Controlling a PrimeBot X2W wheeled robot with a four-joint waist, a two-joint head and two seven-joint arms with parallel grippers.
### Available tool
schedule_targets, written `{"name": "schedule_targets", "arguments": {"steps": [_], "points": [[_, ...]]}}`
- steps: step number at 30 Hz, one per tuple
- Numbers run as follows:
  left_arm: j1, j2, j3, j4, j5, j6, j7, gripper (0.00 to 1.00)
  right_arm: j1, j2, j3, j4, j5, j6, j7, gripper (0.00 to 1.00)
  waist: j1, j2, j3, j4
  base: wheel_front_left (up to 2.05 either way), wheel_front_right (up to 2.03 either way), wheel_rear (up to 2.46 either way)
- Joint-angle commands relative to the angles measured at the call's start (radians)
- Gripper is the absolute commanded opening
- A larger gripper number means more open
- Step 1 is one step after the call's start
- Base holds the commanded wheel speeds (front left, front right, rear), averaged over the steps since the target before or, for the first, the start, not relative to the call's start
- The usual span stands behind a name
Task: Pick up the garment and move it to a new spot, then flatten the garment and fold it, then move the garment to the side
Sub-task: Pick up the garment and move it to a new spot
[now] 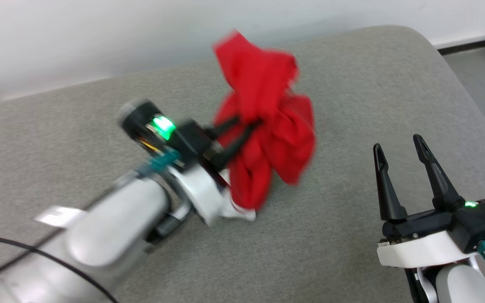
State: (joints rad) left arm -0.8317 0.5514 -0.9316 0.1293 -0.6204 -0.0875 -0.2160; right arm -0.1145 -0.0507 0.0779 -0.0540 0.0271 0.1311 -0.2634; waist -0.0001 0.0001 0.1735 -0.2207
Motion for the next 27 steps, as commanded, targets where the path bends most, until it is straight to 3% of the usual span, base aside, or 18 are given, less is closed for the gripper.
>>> {"name": "schedule_targets", "arguments": {"steps": [1, 5, 6, 7, 11, 14, 19, 27], "points": [[0.027, -0.046, -0.033, 0.030, 0.021, 0.001, -0.014, 0.00, 0.000, 0.001, -0.001, -0.004, 0.005, -0.001, -0.002, 1.00, 0.0001, -0.0001, 0.019, -0.035, 0.00, 0.00, 0.00], [0.078, -0.179, -0.100, 0.145, 0.048, -0.007, -0.038, 0.00, -0.008, 0.001, -0.002, -0.007, 0.011, -0.001, -0.002, 1.00, 0.0001, -0.0001, 0.032, -0.065, 0.00, 0.00, 0.00], [0.083, -0.205, -0.114, 0.172, 0.060, -0.008, -0.043, 0.38, -0.009, 0.001, -0.002, -0.009, 0.012, -0.001, -0.002, 1.00, 0.0001, -0.0001, 0.035, -0.067, 0.00, 0.00, 0.00], [0.093, -0.234, -0.123, 0.204, 0.066, -0.009, -0.046, 1.00, -0.009, 0.001, -0.002, -0.011, 0.012, -0.001, -0.002, 1.00, 0.0001, -0.0001, 0.038, -0.069, 0.00, 0.00, 0.00], [0.112, -0.320, -0.136, 0.280, 0.090, -0.017, -0.050, 1.00, -0.004, 0.001, -0.003, -0.008, 0.008, -0.001, -0.002, 1.00, 0.0001, -0.0001, 0.040, -0.064, 0.00, 0.00, 0.00], [0.126, -0.338, -0.091, 0.280, 0.114, -0.021, -0.051, 1.00, 0.002, 0.001, -0.001, -0.004, 0.013, -0.001, -0.002, 1.00, 0.0001, -0.0001, 0.032, -0.048, 0.00, 0.00, 0.00], [0.151, -0.306, 0.034, 0.238, 0.161, -0.004, -0.050, 1.00, 0.014, 0.001, 0.001, 0.005, 0.004, -0.001, -0.002, 1.00, 0.0001, -0.0001, -0.004, 0.002, 0.00, 0.00, 0.00], [0.289, -0.199, 0.347, 0.164, 0.167, 0.099, -0.050, 1.00, 0.034, 0.001, -0.016, 0.011, -0.020, -0.001, -0.002, 1.00, 0.0001, -0.0001, -0.077, 0.096, 0.00, 0.00, 0.00]]}}
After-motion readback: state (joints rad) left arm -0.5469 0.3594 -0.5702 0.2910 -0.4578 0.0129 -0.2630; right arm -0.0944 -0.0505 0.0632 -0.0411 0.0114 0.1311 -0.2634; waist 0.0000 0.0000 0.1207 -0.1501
